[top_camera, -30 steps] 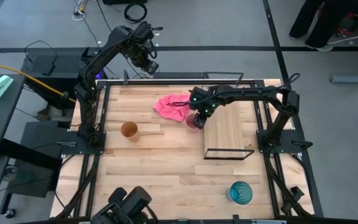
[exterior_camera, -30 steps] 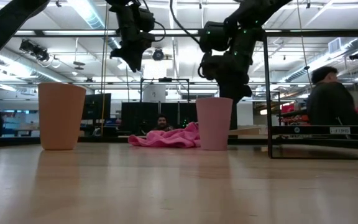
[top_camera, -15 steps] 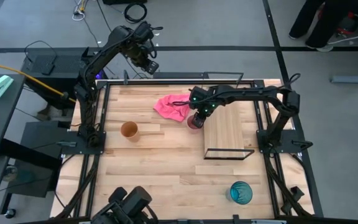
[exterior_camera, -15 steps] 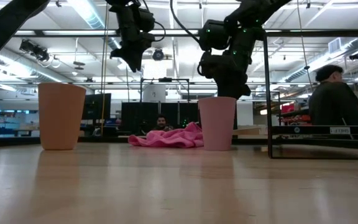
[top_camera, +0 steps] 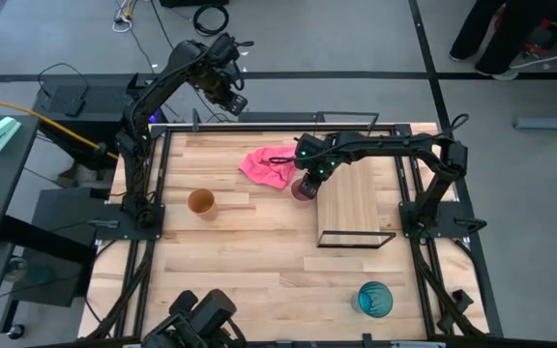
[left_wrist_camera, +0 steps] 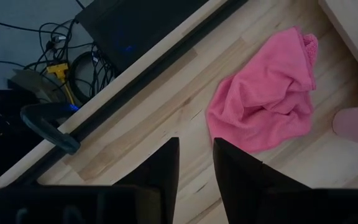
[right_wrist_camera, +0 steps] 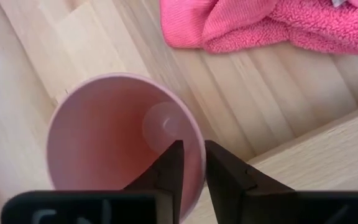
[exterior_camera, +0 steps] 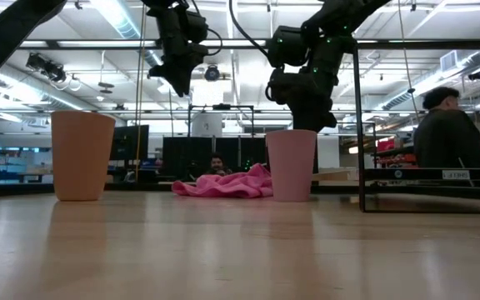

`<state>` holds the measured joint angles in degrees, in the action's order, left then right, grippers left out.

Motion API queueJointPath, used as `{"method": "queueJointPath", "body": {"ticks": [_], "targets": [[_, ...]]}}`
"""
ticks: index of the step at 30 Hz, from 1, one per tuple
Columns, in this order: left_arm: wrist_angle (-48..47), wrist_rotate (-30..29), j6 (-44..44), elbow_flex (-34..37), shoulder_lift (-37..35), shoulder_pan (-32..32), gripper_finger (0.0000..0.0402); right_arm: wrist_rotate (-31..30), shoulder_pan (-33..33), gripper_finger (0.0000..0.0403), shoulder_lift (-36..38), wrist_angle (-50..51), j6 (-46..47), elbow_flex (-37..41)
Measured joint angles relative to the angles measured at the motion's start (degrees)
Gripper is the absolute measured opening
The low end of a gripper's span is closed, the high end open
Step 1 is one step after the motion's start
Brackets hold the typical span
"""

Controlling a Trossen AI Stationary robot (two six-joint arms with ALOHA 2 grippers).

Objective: Stack small to large cups/mugs on shelf
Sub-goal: Put the pink cup on the shelf

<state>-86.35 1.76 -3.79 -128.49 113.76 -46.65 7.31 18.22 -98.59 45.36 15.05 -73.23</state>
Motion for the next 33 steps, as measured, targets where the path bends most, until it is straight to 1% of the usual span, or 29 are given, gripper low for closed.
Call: {"method": "queueJointPath", "body": {"ticks": [7, 13, 15, 20, 25, 30, 33], "targets": [[0.0, 0.01, 0.0, 0.0, 0.01, 0.0, 0.0098, -0.98, 0.02, 0.0011, 0.0, -0.33, -0.15, 0.0], [0.33, 0.0, 0.0, 0.0, 0.01, 0.0, 0.01, -1.05, 0.02, 0.0007, 0.08, -0.23, -0.22, -0.04], [0.65, 0.0, 0.02, 0.0, 0.01, 0.0, 0.0098, -1.27, -0.21, 0.0006, 0.17, 1.56, -0.51, -1.03], [1.85, 0.0, 0.02, 0.0, 0.01, 0.0, 0.0094, -2.92, -0.45, 0.0004, 0.33, 11.6, -3.7, -10.65], [1.73, 0.0, 0.02, 0.0, 0.01, 0.0, 0.0096, -6.99, 0.72, 0.0002, 0.43, 22.75, -7.36, -23.95], [1.7, 0.0, 0.07, 0.0, 0.01, 0.0, 0.0091, -12.32, 5.54, 0.0002, 0.46, 35.13, -9.49, -34.38], [1.73, 0.0, 0.07, 0.0, 0.01, 0.0, 0.0087, -13.17, 10.02, 0.0002, 0.46, 40.48, -9.73, -37.98]]}}
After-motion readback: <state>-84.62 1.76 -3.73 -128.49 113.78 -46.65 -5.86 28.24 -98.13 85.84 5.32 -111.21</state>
